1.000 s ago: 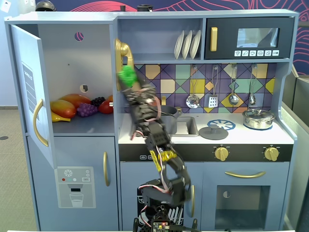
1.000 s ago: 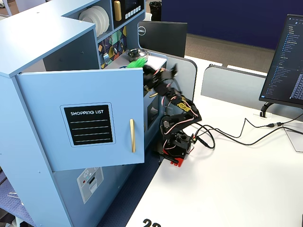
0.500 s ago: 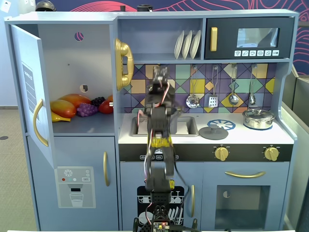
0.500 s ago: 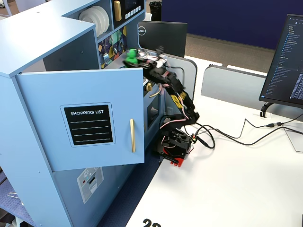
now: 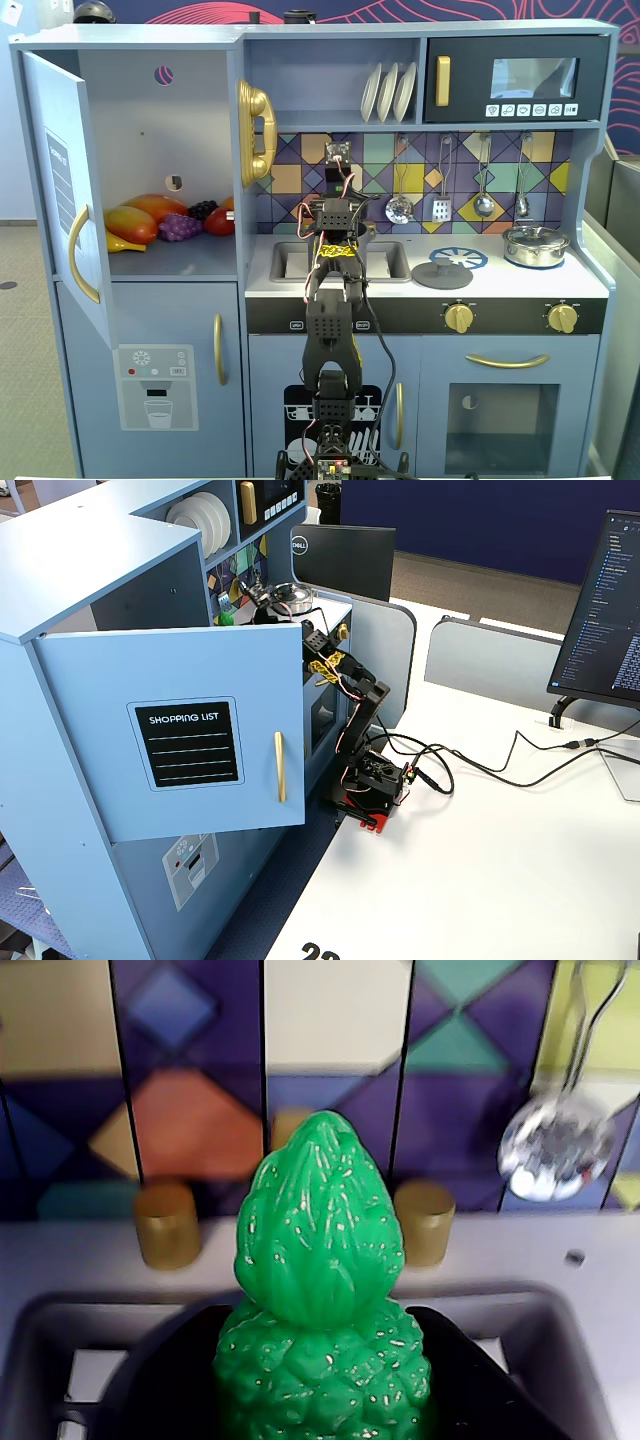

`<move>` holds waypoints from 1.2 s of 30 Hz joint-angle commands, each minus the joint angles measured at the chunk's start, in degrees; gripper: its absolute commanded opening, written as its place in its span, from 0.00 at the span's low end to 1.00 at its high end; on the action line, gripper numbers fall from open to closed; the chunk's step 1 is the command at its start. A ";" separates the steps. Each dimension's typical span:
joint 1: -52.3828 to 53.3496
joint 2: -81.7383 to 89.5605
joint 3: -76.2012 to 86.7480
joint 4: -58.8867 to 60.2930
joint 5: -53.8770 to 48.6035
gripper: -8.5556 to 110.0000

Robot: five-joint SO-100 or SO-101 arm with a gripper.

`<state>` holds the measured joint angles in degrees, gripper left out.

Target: Pick up the green pineapple from the left cabinet and place it in the gray recipient

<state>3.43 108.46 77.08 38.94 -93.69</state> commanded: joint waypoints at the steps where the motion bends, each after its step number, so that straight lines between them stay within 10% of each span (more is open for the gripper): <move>1: 0.53 -0.44 -4.22 -2.55 5.01 0.35; 12: 0.79 17.31 -1.23 17.67 4.13 0.23; 22: -2.37 56.25 37.09 47.55 -1.76 0.07; 36: -5.98 49.31 85.69 12.39 10.28 0.07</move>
<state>0.00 162.60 156.97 65.30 -87.89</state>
